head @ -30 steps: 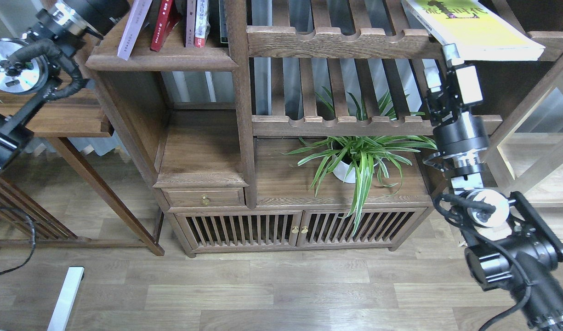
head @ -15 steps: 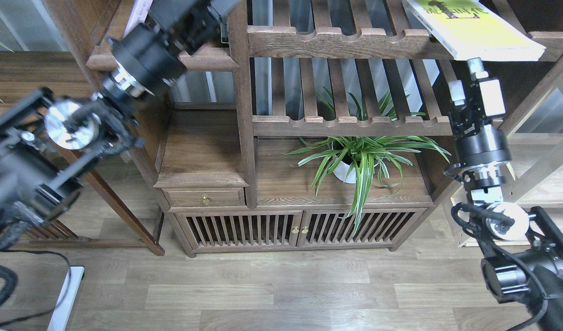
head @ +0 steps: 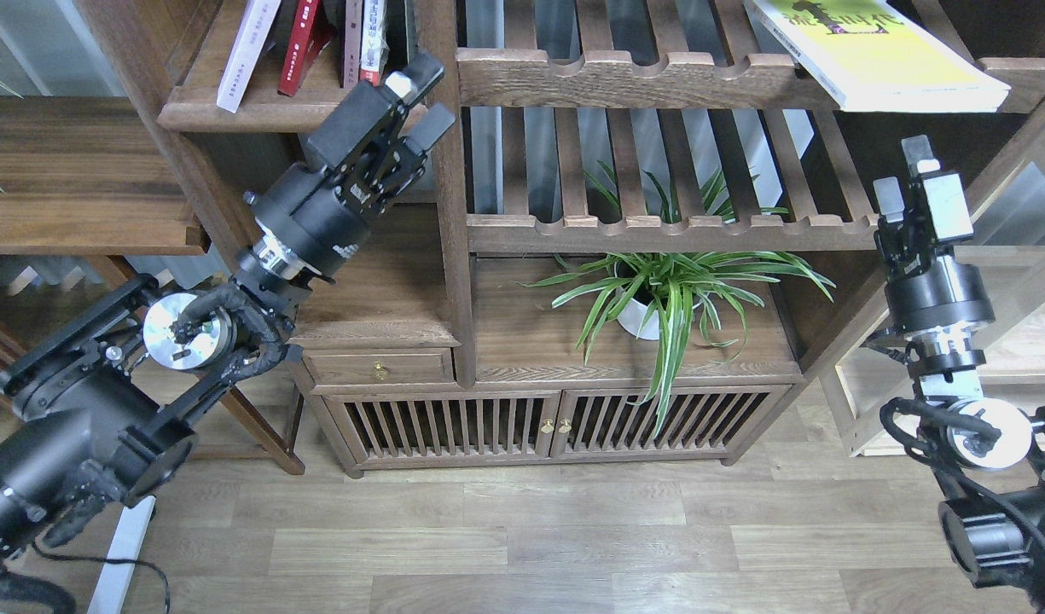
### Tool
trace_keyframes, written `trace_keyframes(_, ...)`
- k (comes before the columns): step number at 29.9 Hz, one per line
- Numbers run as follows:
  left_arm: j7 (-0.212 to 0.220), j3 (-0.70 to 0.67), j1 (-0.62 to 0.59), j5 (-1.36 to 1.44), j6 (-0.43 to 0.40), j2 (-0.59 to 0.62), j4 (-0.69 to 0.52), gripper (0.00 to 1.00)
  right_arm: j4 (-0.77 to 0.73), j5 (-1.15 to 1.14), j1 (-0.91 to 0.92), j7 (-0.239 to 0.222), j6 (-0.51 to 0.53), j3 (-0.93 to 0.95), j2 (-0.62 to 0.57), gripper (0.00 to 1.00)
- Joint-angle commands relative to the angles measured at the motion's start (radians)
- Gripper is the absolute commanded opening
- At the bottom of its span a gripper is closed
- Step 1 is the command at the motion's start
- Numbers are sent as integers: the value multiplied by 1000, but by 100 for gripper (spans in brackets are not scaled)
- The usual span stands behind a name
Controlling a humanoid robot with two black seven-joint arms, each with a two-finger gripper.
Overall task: Organize books on shelf
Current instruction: 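Reach the right gripper up to the yellow-green book on the top shelf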
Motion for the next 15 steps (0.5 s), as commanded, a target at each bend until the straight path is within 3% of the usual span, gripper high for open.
trace_keyframes(1,2,16,19,9,0,-1,0,97,0,0,11,0,0,12,-1,95)
trace_keyframes(15,2,23,30,70,0,-92,2,98,-9,0,121,-1,0,29,-31,94)
